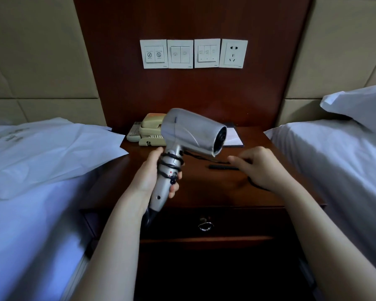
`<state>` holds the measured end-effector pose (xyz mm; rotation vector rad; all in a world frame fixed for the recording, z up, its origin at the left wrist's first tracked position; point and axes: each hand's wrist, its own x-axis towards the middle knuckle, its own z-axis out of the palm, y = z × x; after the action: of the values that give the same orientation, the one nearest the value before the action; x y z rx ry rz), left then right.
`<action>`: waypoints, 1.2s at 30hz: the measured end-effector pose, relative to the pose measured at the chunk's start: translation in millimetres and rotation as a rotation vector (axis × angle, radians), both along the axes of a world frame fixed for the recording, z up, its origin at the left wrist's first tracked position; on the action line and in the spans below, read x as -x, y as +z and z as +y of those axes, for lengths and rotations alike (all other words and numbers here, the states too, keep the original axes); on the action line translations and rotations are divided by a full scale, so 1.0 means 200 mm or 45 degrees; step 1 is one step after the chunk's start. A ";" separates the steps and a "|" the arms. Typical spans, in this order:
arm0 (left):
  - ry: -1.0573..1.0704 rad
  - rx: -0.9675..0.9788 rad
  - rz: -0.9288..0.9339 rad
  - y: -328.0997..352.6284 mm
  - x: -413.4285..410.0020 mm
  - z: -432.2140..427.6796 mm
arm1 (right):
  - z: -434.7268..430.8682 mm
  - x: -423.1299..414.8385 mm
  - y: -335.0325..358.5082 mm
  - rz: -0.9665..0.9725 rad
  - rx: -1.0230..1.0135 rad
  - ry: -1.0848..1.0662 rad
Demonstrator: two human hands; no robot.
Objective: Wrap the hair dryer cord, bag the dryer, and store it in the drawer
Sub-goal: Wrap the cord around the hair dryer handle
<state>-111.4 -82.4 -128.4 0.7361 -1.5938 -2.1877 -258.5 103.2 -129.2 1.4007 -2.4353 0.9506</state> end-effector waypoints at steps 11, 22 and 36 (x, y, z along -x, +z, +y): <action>0.360 -0.011 -0.117 -0.08 -0.03 0.00 | -0.06 -0.39 0.14 0.350 -0.402 0.243; 0.057 0.650 -0.101 -0.04 -0.09 0.09 | -0.07 -0.41 0.17 0.390 -0.263 0.295; -0.016 1.101 -0.421 -0.05 -0.05 0.21 | -0.08 -0.47 0.21 0.270 -0.189 0.373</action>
<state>-100.8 -41.1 -138.5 0.8007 -2.4235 -1.1805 -165.3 87.0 -88.2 1.8437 -2.2234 0.6424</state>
